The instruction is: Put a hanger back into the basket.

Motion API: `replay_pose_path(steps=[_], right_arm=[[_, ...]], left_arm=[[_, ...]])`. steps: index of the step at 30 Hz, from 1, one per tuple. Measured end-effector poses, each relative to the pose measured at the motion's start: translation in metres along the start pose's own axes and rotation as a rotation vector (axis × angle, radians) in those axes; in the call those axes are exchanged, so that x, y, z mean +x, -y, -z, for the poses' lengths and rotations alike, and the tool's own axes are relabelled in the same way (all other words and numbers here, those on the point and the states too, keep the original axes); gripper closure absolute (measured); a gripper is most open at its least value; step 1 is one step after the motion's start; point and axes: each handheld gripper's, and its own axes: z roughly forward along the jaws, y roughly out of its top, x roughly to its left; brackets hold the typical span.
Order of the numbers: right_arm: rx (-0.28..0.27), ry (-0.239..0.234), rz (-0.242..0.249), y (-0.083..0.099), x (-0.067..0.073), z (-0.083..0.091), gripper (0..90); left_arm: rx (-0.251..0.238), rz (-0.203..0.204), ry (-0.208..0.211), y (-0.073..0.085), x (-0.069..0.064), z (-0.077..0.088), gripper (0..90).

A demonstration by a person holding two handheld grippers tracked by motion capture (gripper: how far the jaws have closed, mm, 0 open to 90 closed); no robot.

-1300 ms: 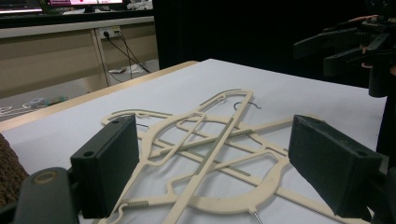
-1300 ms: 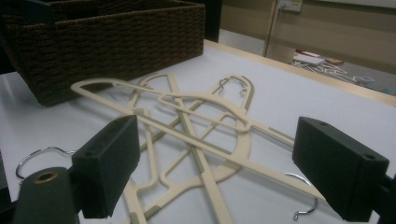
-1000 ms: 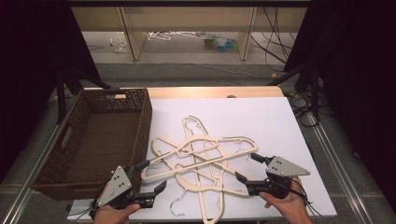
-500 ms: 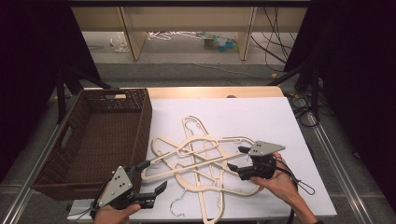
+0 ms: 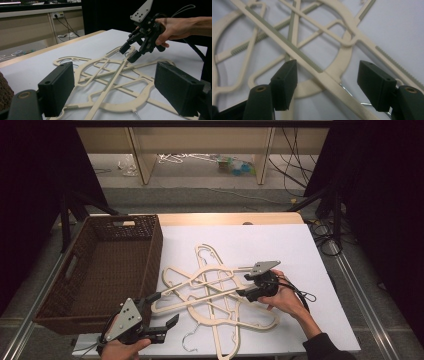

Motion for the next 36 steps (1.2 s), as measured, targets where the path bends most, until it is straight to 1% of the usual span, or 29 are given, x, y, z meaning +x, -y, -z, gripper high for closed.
replay_pose_path(steps=[1,2,3,4,5,6,9,11,12,13,14,15,16,17,18,19,20,21,22,23,24,25,26,27,29,30,32,35,36], right_arm=[[0.008,0.001,-0.004,0.002,0.000,-0.003,34.7],[0.023,-0.006,-0.001,0.003,-0.001,-0.004,35.5],[0.047,-0.020,0.012,0.005,-0.003,-0.005,37.9],[0.047,-0.020,0.012,0.005,-0.003,-0.005,37.9],[0.069,-0.030,0.011,0.005,-0.003,-0.004,39.2],[0.072,-0.036,0.029,0.007,-0.003,-0.003,40.9],[0.076,-0.049,0.041,0.008,-0.004,-0.001,43.4],[0.102,-0.069,0.059,0.010,-0.004,0.003,48.6],[0.102,-0.069,0.059,0.010,-0.004,0.003,48.6],[0.107,-0.072,0.066,0.011,-0.003,0.004,50.6],[0.110,-0.080,0.089,0.012,-0.004,0.005,52.6],[0.116,-0.086,0.096,0.012,-0.004,0.006,54.6],[0.119,-0.095,0.124,0.013,-0.004,0.008,56.3],[0.130,-0.102,0.140,0.013,-0.003,0.009,57.8],[0.143,-0.102,0.186,0.011,-0.002,0.011,59.0],[0.143,-0.102,0.186,0.011,-0.002,0.011,59.0],[0.159,-0.112,0.222,0.010,0.000,0.012,61.8],[0.159,-0.112,0.222,0.010,0.000,0.012,61.8],[0.168,-0.116,0.245,0.010,0.001,0.012,63.6],[0.178,-0.118,0.266,0.010,0.002,0.013,65.5],[0.188,-0.130,0.294,0.010,0.003,0.014,68.5],[0.186,-0.128,0.324,0.010,0.004,0.017,71.5],[0.186,-0.128,0.324,0.010,0.004,0.017,71.5],[0.187,-0.139,0.342,0.010,0.004,0.018,72.2],[0.197,-0.166,0.374,0.011,0.006,0.022,74.0],[0.204,-0.190,0.392,0.010,0.007,0.025,75.3],[0.205,-0.195,0.395,0.010,0.009,0.026,75.7],[0.222,-0.225,0.437,0.007,0.016,0.034,77.4],[0.231,-0.233,0.441,0.007,0.020,0.038,77.8]], left_arm=[[-0.007,0.009,0.003,0.001,0.000,-0.001,16.3],[-0.002,0.005,0.001,0.001,0.000,-0.001,16.3],[0.005,0.005,-0.002,0.000,-0.001,0.000,16.3],[0.003,0.005,-0.002,0.000,-0.001,0.000,16.3],[0.002,0.004,-0.002,0.000,-0.001,0.000,16.3],[0.004,0.004,-0.001,0.000,-0.001,-0.001,16.5],[0.004,0.008,-0.001,0.000,-0.001,0.000,16.5],[-0.007,0.006,0.004,0.000,-0.001,-0.001,16.5],[-0.004,0.006,0.002,0.000,-0.001,-0.001,16.5],[0.005,0.005,-0.001,0.000,-0.001,0.000,16.5],[0.007,0.007,-0.001,0.001,-0.001,0.000,16.5],[0.005,0.007,-0.001,0.000,-0.001,0.000,16.5],[0.002,-0.003,0.000,0.000,-0.001,0.000,16.5],[-0.008,0.000,0.005,0.000,-0.001,-0.001,16.5],[0.004,-0.004,0.001,0.000,-0.001,0.000,16.6],[0.006,-0.002,0.002,0.000,-0.001,0.000,16.6],[0.008,0.004,0.001,0.000,-0.002,0.000,16.6],[0.006,0.008,-0.001,0.000,-0.002,0.000,16.6],[0.003,-0.004,-0.001,0.000,-0.001,0.000,16.6],[-0.009,-0.001,0.007,0.000,-0.001,-0.001,16.6],[-0.007,0.000,0.006,0.000,-0.001,-0.001,16.6],[-0.006,0.001,0.006,0.000,-0.001,-0.001,16.6],[-0.006,0.001,0.006,0.000,-0.001,-0.001,16.6],[0.003,-0.002,0.000,0.000,-0.001,0.000,16.6],[-0.004,-0.002,0.005,0.000,-0.001,-0.001,16.6],[0.005,-0.001,0.001,0.000,-0.001,0.000,16.6],[0.000,-0.001,0.001,0.000,-0.001,0.000,16.7],[0.003,-0.003,0.001,0.000,-0.001,0.000,16.7],[-0.002,0.001,0.005,0.000,-0.001,-0.001,16.6]])
